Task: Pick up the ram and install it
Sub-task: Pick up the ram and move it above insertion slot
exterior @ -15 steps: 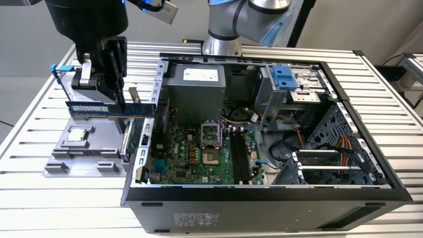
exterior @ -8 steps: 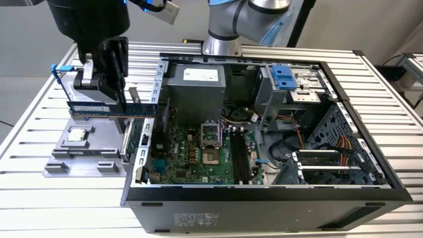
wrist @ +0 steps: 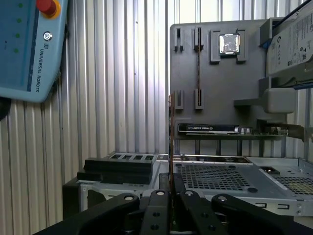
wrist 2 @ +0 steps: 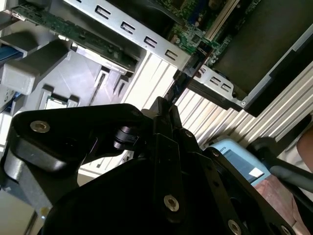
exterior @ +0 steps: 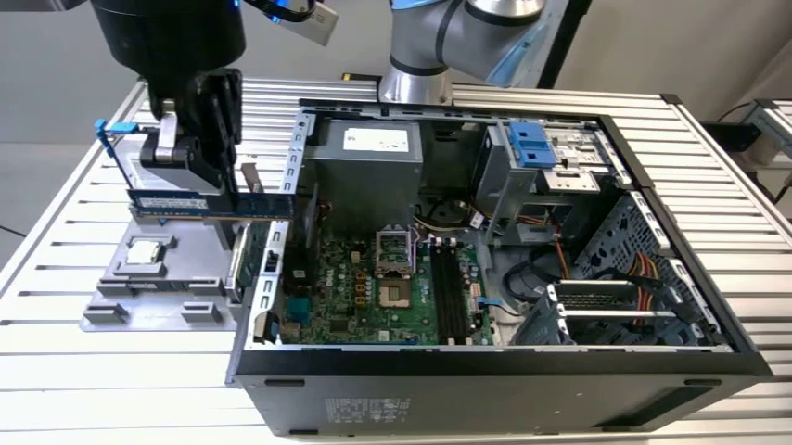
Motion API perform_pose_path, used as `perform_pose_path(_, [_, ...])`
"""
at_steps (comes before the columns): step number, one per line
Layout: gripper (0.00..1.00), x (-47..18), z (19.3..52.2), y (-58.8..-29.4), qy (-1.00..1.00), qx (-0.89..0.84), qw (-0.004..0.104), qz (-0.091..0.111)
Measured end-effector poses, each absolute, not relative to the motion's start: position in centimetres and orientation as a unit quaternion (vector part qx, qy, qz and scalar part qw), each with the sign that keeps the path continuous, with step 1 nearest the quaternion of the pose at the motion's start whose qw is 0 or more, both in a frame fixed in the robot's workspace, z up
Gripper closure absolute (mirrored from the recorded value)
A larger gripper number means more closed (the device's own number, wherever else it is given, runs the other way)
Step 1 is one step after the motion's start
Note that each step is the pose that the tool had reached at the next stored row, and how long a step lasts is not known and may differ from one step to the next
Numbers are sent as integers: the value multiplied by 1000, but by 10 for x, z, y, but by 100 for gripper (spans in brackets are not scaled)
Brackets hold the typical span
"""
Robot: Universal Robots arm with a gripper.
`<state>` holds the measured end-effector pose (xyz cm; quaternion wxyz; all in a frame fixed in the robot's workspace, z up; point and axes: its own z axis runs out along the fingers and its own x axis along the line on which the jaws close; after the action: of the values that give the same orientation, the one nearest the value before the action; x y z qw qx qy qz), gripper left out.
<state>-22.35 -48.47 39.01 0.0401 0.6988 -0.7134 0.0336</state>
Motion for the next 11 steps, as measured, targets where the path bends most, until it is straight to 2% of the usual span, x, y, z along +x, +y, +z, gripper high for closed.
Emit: perform_pose_path(11, [100,-220,390,-485,-714,699,40,34])
